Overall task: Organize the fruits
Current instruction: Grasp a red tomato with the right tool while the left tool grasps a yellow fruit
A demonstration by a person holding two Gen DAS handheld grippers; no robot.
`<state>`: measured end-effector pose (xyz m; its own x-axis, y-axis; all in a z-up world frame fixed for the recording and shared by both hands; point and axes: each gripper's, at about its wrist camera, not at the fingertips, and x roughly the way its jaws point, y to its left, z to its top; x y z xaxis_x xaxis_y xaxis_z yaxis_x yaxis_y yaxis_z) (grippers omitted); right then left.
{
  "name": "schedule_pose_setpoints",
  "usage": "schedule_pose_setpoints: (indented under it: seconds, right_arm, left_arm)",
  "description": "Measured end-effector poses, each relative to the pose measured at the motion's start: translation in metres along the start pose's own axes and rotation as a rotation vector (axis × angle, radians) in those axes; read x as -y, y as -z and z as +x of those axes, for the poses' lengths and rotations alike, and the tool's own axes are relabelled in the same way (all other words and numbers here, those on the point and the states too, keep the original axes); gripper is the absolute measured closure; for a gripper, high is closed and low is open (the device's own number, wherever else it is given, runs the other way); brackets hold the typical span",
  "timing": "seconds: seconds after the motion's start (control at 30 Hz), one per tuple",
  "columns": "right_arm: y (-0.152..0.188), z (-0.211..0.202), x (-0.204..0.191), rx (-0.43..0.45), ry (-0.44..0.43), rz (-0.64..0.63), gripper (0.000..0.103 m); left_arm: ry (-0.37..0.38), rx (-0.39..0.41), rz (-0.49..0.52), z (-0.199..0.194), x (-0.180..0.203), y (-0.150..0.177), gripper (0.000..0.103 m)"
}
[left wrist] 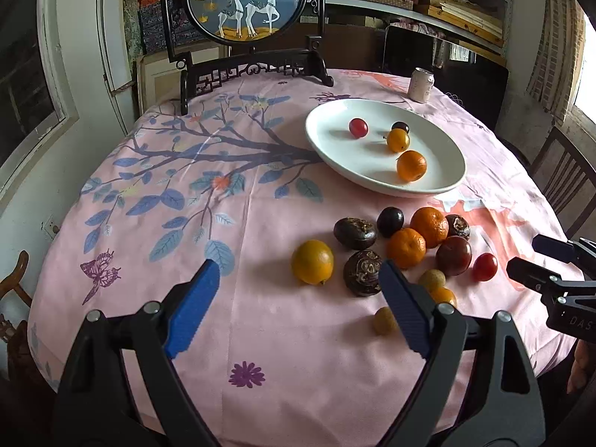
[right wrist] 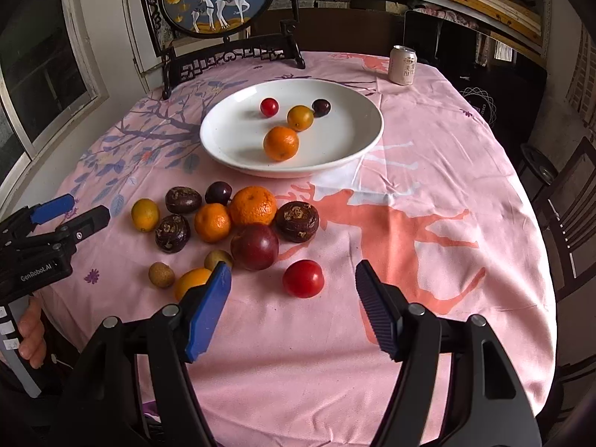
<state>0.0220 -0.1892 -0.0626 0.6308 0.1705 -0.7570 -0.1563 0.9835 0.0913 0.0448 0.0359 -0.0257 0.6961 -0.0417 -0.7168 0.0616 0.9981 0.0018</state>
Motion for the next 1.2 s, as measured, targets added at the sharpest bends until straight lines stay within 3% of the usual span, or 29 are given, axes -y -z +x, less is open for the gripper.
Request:
schedule_pose_setpoints:
  seconds: [0.17,0.27,0.3,0.33,0.37,0.4,0.77,0.9,0.97,1.0,1.2]
  right_arm:
    - [0.008,0.037,0.008,-0.080,0.024,0.016,0.034]
    - [0.009,0.050,0.011,-0.079,0.031,0.014,0.034]
    - [0.009,0.054,0.011,-0.079,0.026,0.010,0.037]
    - [0.009,0.057,0.010,-0.085,0.014,0.006,0.058]
    - [0.010,0.061,0.010,-0.098,0.003,0.003,0.068]
    - [0.009,0.059,0.009,-0.085,0.010,-0.005,0.070]
    - [0.007,0.041,0.009,-0.063,-0.012,0.011,0.070]
    - [0.008,0.038,0.009,-0.058,-0.021,0.014,0.070]
    - [0.008,0.038,0.009,-0.058,-0.027,0.017,0.070]
    - [0.009,0.037,0.009,-0.057,-0.028,0.018,0.070]
    - [0.008,0.034,0.007,-0.047,-0.038,0.018,0.070]
  left_arm:
    - [-0.016,-0.059,-0.016,0.018,-0.006,0.008,0.014]
    - [-0.020,-0.082,-0.023,0.026,-0.010,0.010,0.014]
    - [-0.021,-0.087,-0.024,0.028,-0.011,0.011,0.014]
    - [-0.022,-0.091,-0.025,0.030,-0.012,0.012,0.014]
    - [-0.020,-0.096,-0.025,0.031,-0.012,0.012,0.014]
    - [-0.018,-0.100,-0.026,0.032,-0.012,0.012,0.014]
    - [-0.011,-0.158,-0.032,0.067,-0.009,0.006,0.015]
    - [0.021,-0.189,-0.060,0.084,-0.009,0.001,0.035]
    - [0.038,-0.167,-0.056,0.085,-0.007,-0.002,0.053]
    - [0.053,-0.169,-0.066,0.084,-0.006,-0.003,0.068]
    - [0.085,-0.132,-0.065,0.066,-0.003,-0.005,0.068]
